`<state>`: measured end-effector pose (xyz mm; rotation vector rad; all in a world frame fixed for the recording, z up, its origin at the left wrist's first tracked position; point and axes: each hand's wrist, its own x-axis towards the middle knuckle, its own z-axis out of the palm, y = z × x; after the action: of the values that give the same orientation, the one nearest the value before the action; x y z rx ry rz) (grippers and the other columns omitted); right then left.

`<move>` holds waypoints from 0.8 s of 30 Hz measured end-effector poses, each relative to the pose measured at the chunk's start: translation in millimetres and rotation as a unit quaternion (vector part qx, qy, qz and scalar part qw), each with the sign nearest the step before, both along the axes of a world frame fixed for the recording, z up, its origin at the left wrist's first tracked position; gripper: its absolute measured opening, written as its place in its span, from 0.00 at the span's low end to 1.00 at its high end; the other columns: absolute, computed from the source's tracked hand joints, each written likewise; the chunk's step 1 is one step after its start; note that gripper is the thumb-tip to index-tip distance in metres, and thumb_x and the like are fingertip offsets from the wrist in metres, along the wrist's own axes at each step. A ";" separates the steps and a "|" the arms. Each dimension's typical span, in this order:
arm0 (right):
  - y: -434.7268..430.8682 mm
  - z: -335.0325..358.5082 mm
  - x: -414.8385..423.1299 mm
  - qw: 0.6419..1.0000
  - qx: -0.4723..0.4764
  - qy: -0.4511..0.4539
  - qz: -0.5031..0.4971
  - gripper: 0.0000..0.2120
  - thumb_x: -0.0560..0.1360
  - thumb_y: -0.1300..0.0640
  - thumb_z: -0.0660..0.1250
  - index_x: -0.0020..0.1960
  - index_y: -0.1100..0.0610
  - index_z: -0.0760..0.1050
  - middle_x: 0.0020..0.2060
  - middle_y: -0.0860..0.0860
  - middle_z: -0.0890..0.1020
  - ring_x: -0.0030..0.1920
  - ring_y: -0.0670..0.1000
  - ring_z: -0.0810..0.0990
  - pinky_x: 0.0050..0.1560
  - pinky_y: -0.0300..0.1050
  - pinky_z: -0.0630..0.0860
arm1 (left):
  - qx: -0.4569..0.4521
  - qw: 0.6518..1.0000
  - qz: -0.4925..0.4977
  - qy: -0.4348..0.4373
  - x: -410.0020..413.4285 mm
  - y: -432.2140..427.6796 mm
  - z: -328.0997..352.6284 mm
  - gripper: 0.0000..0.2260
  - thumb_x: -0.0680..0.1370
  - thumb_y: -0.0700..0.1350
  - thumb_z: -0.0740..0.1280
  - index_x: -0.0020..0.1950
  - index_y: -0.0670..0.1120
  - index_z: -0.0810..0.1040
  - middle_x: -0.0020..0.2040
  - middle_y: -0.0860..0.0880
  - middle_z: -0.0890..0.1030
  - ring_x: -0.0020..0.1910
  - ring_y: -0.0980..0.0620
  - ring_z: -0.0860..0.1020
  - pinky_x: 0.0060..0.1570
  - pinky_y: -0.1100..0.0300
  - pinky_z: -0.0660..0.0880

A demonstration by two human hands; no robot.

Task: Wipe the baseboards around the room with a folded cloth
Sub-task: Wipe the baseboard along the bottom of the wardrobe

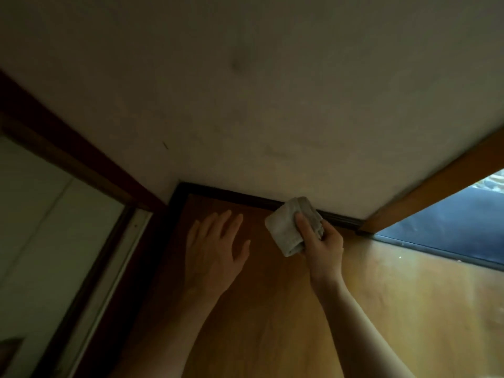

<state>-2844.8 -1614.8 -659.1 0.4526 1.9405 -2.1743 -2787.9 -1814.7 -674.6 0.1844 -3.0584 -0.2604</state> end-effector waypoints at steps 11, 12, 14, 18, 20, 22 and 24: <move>-1.8 383.9 43.3 0.999 -0.010 0.017 0.043 0.09 0.75 0.54 0.72 0.53 0.57 0.81 0.45 0.53 0.86 0.47 0.52 0.86 0.44 0.45 0.83 | 0.053 0.997 0.011 0.058 48.6 20.4 357.8 0.25 0.79 0.59 0.61 0.70 0.48 0.78 0.69 0.46 0.78 0.68 0.42 0.75 0.63 0.39 0.74; 0.7 418.4 45.8 0.998 -0.013 0.019 0.050 0.09 0.75 0.55 0.72 0.53 0.58 0.81 0.46 0.53 0.86 0.47 0.52 0.86 0.45 0.47 0.83 | 0.055 0.996 0.006 0.064 50.7 25.5 389.0 0.25 0.79 0.59 0.61 0.69 0.47 0.79 0.68 0.46 0.78 0.67 0.42 0.75 0.63 0.39 0.74; 8.1 479.3 51.8 0.998 -0.008 0.024 0.060 0.09 0.76 0.55 0.71 0.53 0.58 0.81 0.46 0.53 0.86 0.48 0.52 0.86 0.46 0.48 0.83 | 0.071 0.995 0.004 0.069 54.4 35.6 446.6 0.24 0.79 0.59 0.61 0.69 0.47 0.79 0.68 0.46 0.78 0.67 0.42 0.75 0.63 0.40 0.74; 22.9 570.7 61.9 0.999 -0.003 0.035 0.038 0.10 0.74 0.53 0.72 0.51 0.59 0.81 0.43 0.53 0.86 0.45 0.53 0.86 0.41 0.43 0.82 | 0.107 0.992 -0.009 0.064 54.6 49.9 533.9 0.24 0.79 0.60 0.61 0.69 0.48 0.79 0.68 0.46 0.78 0.66 0.42 0.76 0.61 0.40 0.75; 31.5 599.6 66.1 0.999 0.011 0.041 0.021 0.13 0.72 0.50 0.72 0.51 0.59 0.81 0.42 0.53 0.86 0.44 0.53 0.86 0.39 0.43 0.81 | 0.115 0.990 -0.037 0.071 50.5 54.6 562.0 0.24 0.79 0.60 0.61 0.69 0.48 0.78 0.67 0.47 0.78 0.65 0.43 0.77 0.59 0.40 0.75; 40.1 613.5 71.3 0.998 0.023 0.051 0.001 0.13 0.72 0.50 0.72 0.50 0.58 0.81 0.42 0.53 0.86 0.44 0.53 0.86 0.39 0.43 0.81 | 0.096 0.990 -0.070 0.082 44.3 57.0 576.0 0.24 0.79 0.60 0.61 0.68 0.47 0.79 0.67 0.48 0.78 0.64 0.43 0.76 0.59 0.41 0.75; 53.6 625.9 77.4 0.996 0.039 0.070 -0.047 0.12 0.73 0.51 0.72 0.50 0.58 0.82 0.41 0.55 0.85 0.43 0.53 0.85 0.38 0.43 0.80 | 0.092 0.985 -0.106 0.097 37.3 61.7 587.1 0.24 0.78 0.59 0.62 0.68 0.48 0.79 0.67 0.48 0.78 0.65 0.43 0.76 0.61 0.41 0.74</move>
<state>-2767.4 -1561.2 -33.2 0.4220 2.1255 -2.2495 -2750.6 -1753.0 -87.4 -0.1517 -2.8570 -0.5394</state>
